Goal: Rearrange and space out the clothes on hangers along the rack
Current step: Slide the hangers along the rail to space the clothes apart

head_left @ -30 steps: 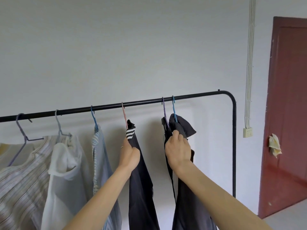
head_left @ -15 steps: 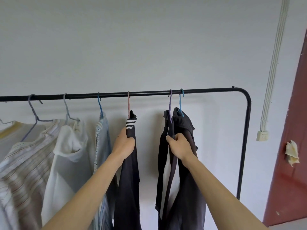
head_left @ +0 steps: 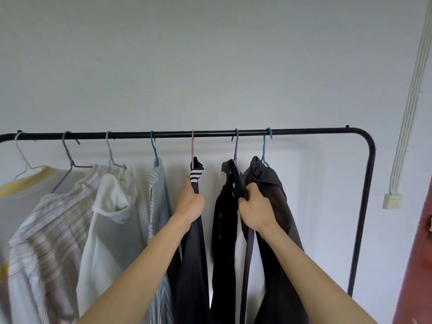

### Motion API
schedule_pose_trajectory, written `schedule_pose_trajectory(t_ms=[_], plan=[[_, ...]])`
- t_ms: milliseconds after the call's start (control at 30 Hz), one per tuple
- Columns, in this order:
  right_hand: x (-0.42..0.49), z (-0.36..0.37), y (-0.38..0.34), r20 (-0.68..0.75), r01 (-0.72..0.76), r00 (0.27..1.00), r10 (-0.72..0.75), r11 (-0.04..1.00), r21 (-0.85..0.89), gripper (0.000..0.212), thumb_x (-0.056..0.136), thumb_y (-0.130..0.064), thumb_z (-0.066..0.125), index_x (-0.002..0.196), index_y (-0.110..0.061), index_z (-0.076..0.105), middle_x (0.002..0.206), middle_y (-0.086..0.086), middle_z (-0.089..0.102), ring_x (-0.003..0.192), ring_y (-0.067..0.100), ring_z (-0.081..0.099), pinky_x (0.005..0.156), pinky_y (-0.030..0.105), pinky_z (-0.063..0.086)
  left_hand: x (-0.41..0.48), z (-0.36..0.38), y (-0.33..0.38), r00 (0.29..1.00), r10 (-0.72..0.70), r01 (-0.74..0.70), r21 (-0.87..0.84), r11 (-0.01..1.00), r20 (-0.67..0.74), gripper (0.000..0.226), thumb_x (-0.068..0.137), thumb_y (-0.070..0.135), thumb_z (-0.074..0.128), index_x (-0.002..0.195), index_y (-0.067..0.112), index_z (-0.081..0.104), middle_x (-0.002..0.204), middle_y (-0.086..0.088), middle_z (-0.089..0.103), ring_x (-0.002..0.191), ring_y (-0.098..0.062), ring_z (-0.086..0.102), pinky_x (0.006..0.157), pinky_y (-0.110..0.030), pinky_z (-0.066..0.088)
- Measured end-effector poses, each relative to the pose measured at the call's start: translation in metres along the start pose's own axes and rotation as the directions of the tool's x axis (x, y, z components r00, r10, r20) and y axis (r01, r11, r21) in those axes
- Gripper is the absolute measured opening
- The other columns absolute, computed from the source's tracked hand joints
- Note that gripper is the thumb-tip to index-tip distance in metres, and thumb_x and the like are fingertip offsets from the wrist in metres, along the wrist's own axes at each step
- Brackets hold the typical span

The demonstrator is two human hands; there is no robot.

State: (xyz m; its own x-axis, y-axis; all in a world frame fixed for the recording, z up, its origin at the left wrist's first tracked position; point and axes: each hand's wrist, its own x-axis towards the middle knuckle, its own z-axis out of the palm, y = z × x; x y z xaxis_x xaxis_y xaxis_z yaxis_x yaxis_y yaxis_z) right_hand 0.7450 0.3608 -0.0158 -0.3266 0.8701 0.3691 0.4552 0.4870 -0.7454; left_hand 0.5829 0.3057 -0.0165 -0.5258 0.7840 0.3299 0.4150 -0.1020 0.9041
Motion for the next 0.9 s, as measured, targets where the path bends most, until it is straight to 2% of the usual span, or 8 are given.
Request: schedule_pose_trajectory(t_ms=[67, 233, 367, 400, 467, 533, 733, 900], plan=[[-0.003, -0.002, -0.002, -0.004, 0.003, 1.0, -0.003, 1.0, -0.031, 0.01, 0.092, -0.013, 0.042, 0.101, -0.011, 0.043, 0.085, 0.015, 0.067, 0.079, 0.036, 0.061, 0.069, 0.039, 0.046, -0.001, 0.0, -0.001, 1.0, 0.013, -0.013, 0.002, 1.0, 0.014, 0.069, 0.092, -0.002, 0.029, 0.152, 0.031, 0.027, 0.151, 0.007, 0.038, 0.138, -0.017, 0.035, 0.104, -0.027, 0.03], [-0.005, 0.001, -0.005, -0.002, -0.005, 1.0, 0.005, 0.999, -0.05, 0.014, 0.092, -0.015, 0.041, 0.105, -0.01, 0.042, 0.087, 0.017, 0.066, 0.081, 0.038, 0.06, 0.072, 0.041, 0.047, -0.001, 0.004, -0.003, 0.997, 0.075, -0.075, -0.002, 0.997, 0.014, 0.079, 0.088, -0.009, 0.026, 0.152, 0.036, 0.026, 0.155, 0.015, 0.031, 0.143, -0.011, 0.026, 0.112, -0.025, 0.018], [-0.005, 0.004, -0.004, 0.015, -0.015, 1.0, 0.015, 0.999, -0.034, 0.015, 0.092, -0.015, 0.043, 0.106, -0.011, 0.043, 0.087, 0.015, 0.066, 0.079, 0.034, 0.06, 0.069, 0.038, 0.046, 0.001, 0.003, -0.005, 1.0, 0.0, 0.0, -0.003, 1.0, 0.025, 0.067, 0.09, -0.004, 0.028, 0.15, 0.026, 0.033, 0.119, 0.016, 0.053, 0.111, -0.007, 0.05, 0.093, -0.019, 0.037], [-0.005, 0.003, -0.004, 0.018, -0.017, 1.0, 0.018, 0.999, -0.033, 0.015, 0.092, -0.015, 0.043, 0.106, -0.011, 0.043, 0.087, 0.014, 0.066, 0.079, 0.034, 0.06, 0.068, 0.037, 0.045, 0.002, 0.002, -0.005, 1.0, -0.016, 0.016, -0.001, 1.0, 0.027, 0.067, 0.089, -0.003, 0.028, 0.15, 0.025, 0.034, 0.12, 0.015, 0.054, 0.111, -0.008, 0.05, 0.094, -0.02, 0.039], [-0.004, 0.003, -0.004, 0.026, -0.027, 0.999, 0.028, 0.999, -0.028, 0.017, 0.092, -0.016, 0.043, 0.108, -0.011, 0.044, 0.091, 0.013, 0.066, 0.081, 0.032, 0.06, 0.068, 0.035, 0.045, 0.002, 0.0, -0.005, 0.999, -0.034, 0.034, 0.003, 0.999, 0.039, 0.07, 0.086, 0.0, 0.029, 0.15, 0.028, 0.033, 0.141, 0.01, 0.048, 0.132, -0.016, 0.041, 0.112, -0.034, 0.033], [-0.004, 0.003, -0.004, 0.038, -0.037, 0.999, 0.038, 0.999, -0.026, 0.02, 0.092, -0.017, 0.044, 0.111, -0.011, 0.044, 0.094, 0.012, 0.065, 0.084, 0.031, 0.059, 0.069, 0.034, 0.044, 0.004, -0.002, -0.005, 0.998, -0.054, 0.054, 0.016, 0.998, 0.043, 0.074, 0.08, 0.004, 0.029, 0.149, 0.03, 0.034, 0.147, 0.006, 0.045, 0.14, -0.02, 0.036, 0.116, -0.044, 0.031], [-0.004, 0.006, -0.002, 0.05, -0.055, 0.997, 0.056, 0.998, -0.031, 0.027, 0.093, -0.019, 0.044, 0.119, -0.011, 0.042, 0.1, 0.012, 0.064, 0.09, 0.031, 0.06, 0.073, 0.032, 0.043, 0.009, -0.006, -0.007, 0.995, -0.084, 0.081, 0.064, 0.995, 0.055, 0.065, 0.081, 0.009, 0.032, 0.141, 0.032, 0.044, 0.127, 0.001, 0.06, 0.114, -0.02, 0.058, 0.096, -0.043, 0.052], [-0.003, 0.007, -0.001, 0.059, -0.071, 0.996, 0.072, 0.997, -0.015, 0.029, 0.092, -0.021, 0.044, 0.119, -0.012, 0.044, 0.099, 0.011, 0.065, 0.09, 0.03, 0.061, 0.073, 0.032, 0.043, 0.016, -0.005, -0.014, 0.995, -0.077, 0.073, 0.065, 0.995, 0.07, 0.066, 0.078, 0.013, 0.032, 0.14, 0.036, 0.041, 0.124, -0.002, 0.06, 0.112, -0.021, 0.058, 0.095, -0.04, 0.051]])
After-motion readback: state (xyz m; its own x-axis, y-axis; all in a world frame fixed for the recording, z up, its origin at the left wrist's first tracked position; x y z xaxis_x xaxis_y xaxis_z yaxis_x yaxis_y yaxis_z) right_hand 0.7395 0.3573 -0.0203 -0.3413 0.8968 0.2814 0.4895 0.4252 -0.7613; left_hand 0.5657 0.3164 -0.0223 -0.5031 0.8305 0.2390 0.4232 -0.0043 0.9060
